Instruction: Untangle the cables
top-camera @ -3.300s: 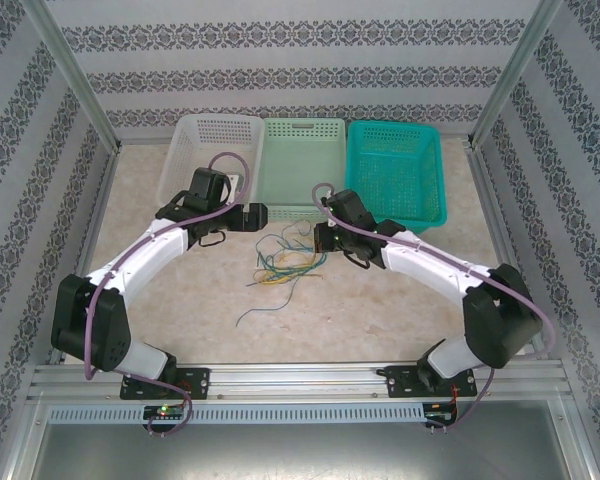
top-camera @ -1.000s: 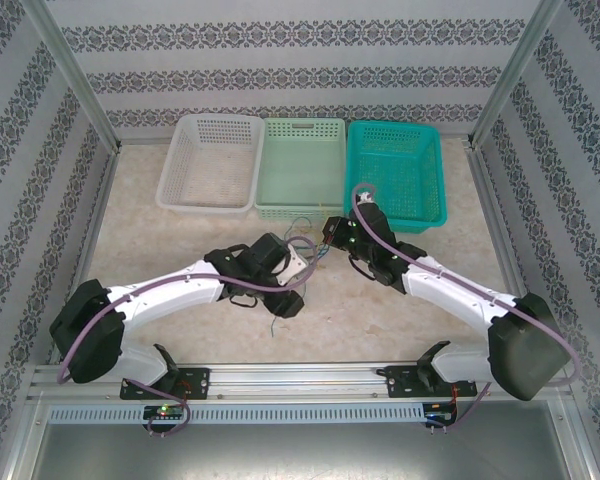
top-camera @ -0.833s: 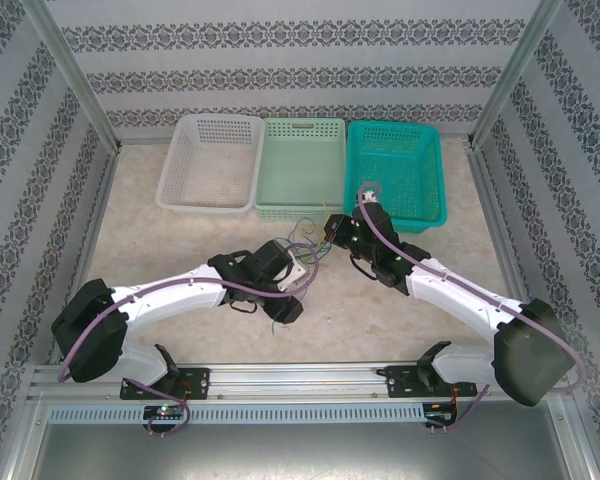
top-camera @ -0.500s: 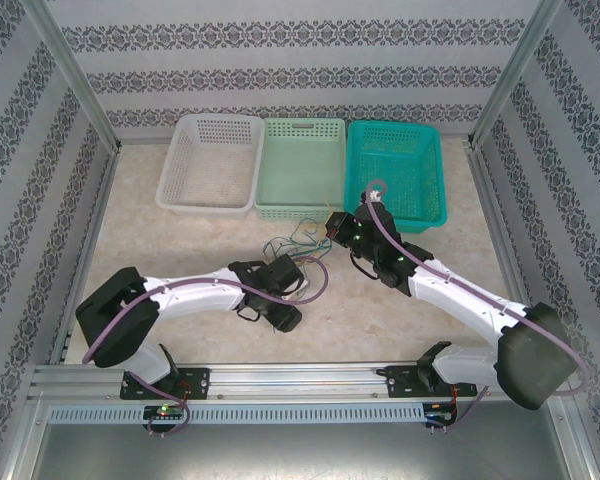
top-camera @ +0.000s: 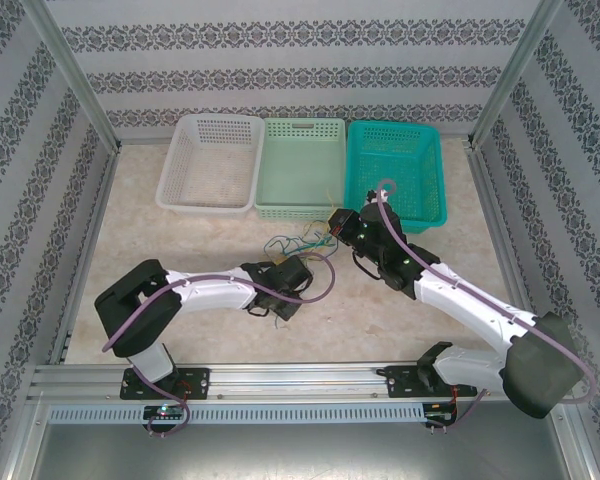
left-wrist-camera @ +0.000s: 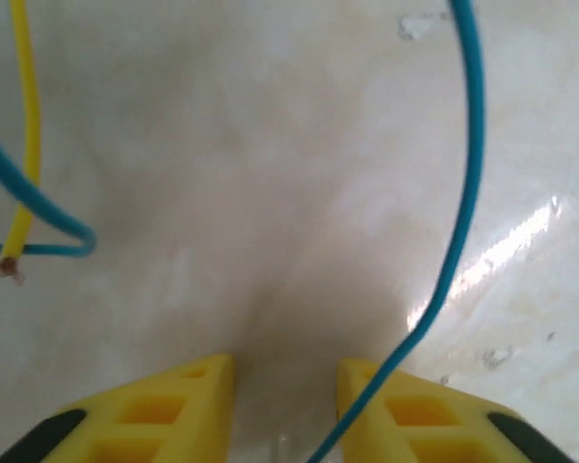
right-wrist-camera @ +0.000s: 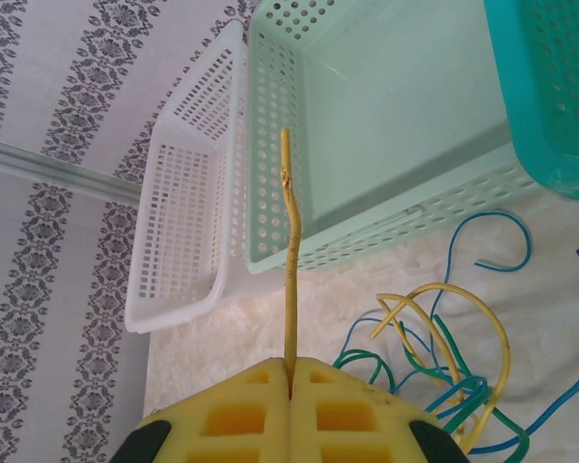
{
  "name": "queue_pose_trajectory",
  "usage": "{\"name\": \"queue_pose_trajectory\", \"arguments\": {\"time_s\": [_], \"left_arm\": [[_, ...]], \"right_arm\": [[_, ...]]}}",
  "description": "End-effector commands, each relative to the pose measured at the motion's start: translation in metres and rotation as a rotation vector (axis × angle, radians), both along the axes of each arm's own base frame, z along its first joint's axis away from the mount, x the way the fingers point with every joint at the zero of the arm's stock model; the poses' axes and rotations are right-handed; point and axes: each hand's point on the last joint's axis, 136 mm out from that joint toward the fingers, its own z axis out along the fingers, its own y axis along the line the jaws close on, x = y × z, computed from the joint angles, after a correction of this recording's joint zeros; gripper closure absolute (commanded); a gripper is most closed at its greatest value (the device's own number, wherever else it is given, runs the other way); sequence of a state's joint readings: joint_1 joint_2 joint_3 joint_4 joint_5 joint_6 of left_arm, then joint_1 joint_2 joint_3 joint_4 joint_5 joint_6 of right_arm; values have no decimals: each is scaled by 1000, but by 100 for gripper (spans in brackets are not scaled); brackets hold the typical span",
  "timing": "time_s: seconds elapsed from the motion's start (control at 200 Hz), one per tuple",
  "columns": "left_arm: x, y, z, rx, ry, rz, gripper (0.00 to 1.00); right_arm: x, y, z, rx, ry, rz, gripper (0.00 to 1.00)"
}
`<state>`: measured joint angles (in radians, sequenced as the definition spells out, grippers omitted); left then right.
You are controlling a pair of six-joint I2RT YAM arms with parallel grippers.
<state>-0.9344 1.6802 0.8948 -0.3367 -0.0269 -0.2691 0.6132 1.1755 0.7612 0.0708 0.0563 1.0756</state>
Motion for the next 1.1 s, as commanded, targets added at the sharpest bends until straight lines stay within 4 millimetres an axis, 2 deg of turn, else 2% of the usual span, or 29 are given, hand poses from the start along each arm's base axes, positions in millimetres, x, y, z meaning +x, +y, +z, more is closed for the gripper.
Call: {"name": "queue_pose_trajectory", "arguments": {"time_s": [0.0, 0.07, 0.165, 0.255, 0.4, 0.585, 0.734, 0.789, 0.849, 0.974, 1.094], "left_arm": [[5, -9, -6, -27, -20, 0, 83], [3, -8, -2, -39, -23, -2, 90], [0, -4, 14, -60, -44, -6, 92], [-10, -6, 38, -107, -38, -68, 92], [-46, -16, 90, -267, -9, -282, 89], [-69, 5, 145, -363, -111, -400, 86], [-58, 27, 179, -383, -262, -342, 92], [-56, 28, 180, -395, -278, -328, 86], [-56, 27, 171, -393, -257, -315, 79], [-55, 18, 129, -344, -124, -273, 73], [-50, 8, 100, -307, -46, -243, 67]], "right_arm": [[-3, -5, 9, 29, -28, -22, 100], [-3, -9, 8, 18, -24, -29, 100], [-4, -19, 0, -24, -11, -47, 100], [-5, -31, -13, -93, 11, -82, 100], [-8, -55, -45, -206, 77, -147, 100], [-17, -77, -87, -303, 177, -220, 100], [-18, -77, -103, -290, 228, -236, 100], [-16, -71, -101, -258, 225, -227, 100], [-12, -66, -95, -230, 214, -221, 100], [-7, -61, -76, -163, 184, -230, 100], [-5, -55, -45, -48, 129, -234, 100]]}}
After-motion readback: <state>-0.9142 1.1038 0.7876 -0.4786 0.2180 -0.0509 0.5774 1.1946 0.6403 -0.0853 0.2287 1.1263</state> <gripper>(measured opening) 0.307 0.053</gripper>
